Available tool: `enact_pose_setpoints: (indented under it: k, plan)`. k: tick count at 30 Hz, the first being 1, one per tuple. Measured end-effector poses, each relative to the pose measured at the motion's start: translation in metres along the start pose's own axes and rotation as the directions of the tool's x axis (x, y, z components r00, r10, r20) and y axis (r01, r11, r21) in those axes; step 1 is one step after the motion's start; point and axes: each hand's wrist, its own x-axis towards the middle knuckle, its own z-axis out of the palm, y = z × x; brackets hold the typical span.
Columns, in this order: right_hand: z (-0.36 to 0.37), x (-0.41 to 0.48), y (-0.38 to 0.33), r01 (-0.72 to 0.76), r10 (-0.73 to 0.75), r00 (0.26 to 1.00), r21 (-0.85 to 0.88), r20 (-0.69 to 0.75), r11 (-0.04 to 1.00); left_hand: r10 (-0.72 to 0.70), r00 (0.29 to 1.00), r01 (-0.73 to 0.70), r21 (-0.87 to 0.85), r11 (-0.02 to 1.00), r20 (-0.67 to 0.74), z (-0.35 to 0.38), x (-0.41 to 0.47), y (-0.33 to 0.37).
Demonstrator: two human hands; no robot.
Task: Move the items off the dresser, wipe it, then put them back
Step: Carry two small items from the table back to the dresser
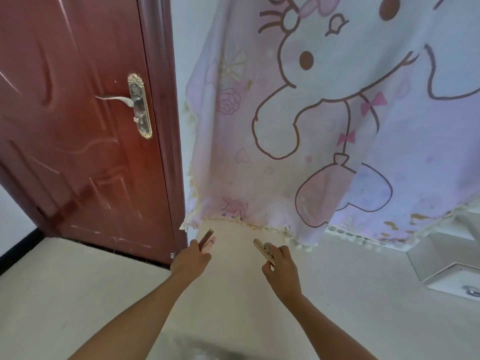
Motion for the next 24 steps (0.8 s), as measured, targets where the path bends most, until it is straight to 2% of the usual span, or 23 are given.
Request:
enact_pose_setpoints:
  k: [7,11,18,24]
  plan:
    - [0.015,0.035,0.029,0.002,-0.003,0.998,0.014,0.065,1.000,-0.088,0.994,0.085,0.053,0.995,0.058,0.035,0.032,0.019]
    - [0.022,0.047,0.037,-0.042,0.042,0.997,-0.001,0.072,0.999,-0.105,0.991,0.097,0.090,0.991,0.088,0.039,0.053,0.029]
    - [0.030,0.057,0.029,-0.083,0.085,0.995,-0.032,0.055,0.996,-0.129,0.985,0.110,0.159,0.981,0.117,0.042,0.085,0.036]
    - [0.041,0.077,0.021,-0.113,0.117,0.990,-0.057,0.078,0.992,-0.155,0.980,0.136,0.149,0.979,0.123,0.042,0.099,0.042]
